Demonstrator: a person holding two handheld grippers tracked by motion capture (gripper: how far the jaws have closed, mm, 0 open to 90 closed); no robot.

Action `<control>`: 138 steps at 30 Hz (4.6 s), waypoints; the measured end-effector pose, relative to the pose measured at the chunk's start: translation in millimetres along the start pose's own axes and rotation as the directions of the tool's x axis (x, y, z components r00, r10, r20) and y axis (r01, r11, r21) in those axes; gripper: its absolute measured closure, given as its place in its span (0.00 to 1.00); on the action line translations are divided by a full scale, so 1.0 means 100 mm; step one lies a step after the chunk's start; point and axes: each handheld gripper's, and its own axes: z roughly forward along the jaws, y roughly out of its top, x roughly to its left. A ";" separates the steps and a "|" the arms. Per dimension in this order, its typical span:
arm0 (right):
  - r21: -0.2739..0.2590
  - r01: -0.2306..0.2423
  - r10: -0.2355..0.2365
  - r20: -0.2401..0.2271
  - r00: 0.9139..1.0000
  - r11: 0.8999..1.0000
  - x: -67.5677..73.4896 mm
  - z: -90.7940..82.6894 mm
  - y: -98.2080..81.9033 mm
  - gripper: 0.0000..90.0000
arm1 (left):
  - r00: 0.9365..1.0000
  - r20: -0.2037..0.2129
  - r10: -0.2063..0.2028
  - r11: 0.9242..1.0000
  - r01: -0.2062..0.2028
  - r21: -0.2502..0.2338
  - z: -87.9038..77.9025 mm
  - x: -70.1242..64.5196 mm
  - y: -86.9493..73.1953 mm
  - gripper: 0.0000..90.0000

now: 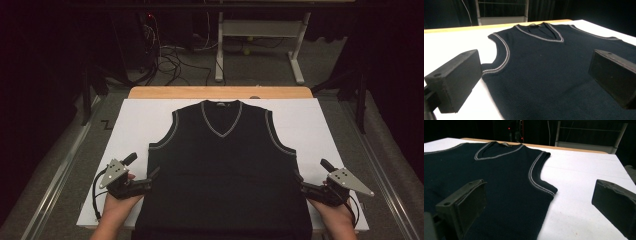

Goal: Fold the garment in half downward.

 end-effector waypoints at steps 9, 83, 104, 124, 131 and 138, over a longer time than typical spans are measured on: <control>-0.001 0.006 -0.006 0.000 1.000 1.000 0.02 0.01 0.01 0.00 | 1.000 0.022 0.000 1.000 0.000 0.008 -0.01 -0.01 -0.01 0.00; 0.476 -0.030 0.016 0.033 0.999 0.879 -0.09 0.57 0.14 0.65 | 0.990 -0.140 -0.030 0.848 0.099 0.521 0.50 0.20 0.09 0.45; 0.488 0.029 -0.019 -0.026 0.999 0.873 0.00 0.51 0.13 0.95 | 0.998 -0.050 -0.044 0.861 0.064 0.505 0.42 0.22 0.06 0.88; 0.467 0.093 -0.065 -0.075 0.995 0.879 0.02 0.13 0.01 0.95 | 0.998 0.002 -0.061 0.861 0.052 0.506 0.06 0.07 -0.06 0.88; 0.466 0.104 -0.071 -0.087 0.994 0.879 0.04 0.00 -0.02 0.95 | 0.999 0.013 -0.049 0.864 0.035 0.503 -0.06 -0.02 -0.08 0.88; 0.463 0.114 -0.077 -0.097 0.992 0.879 0.06 -0.09 -0.05 0.95 | 0.999 0.024 -0.038 0.864 0.021 0.504 -0.14 -0.08 -0.09 0.88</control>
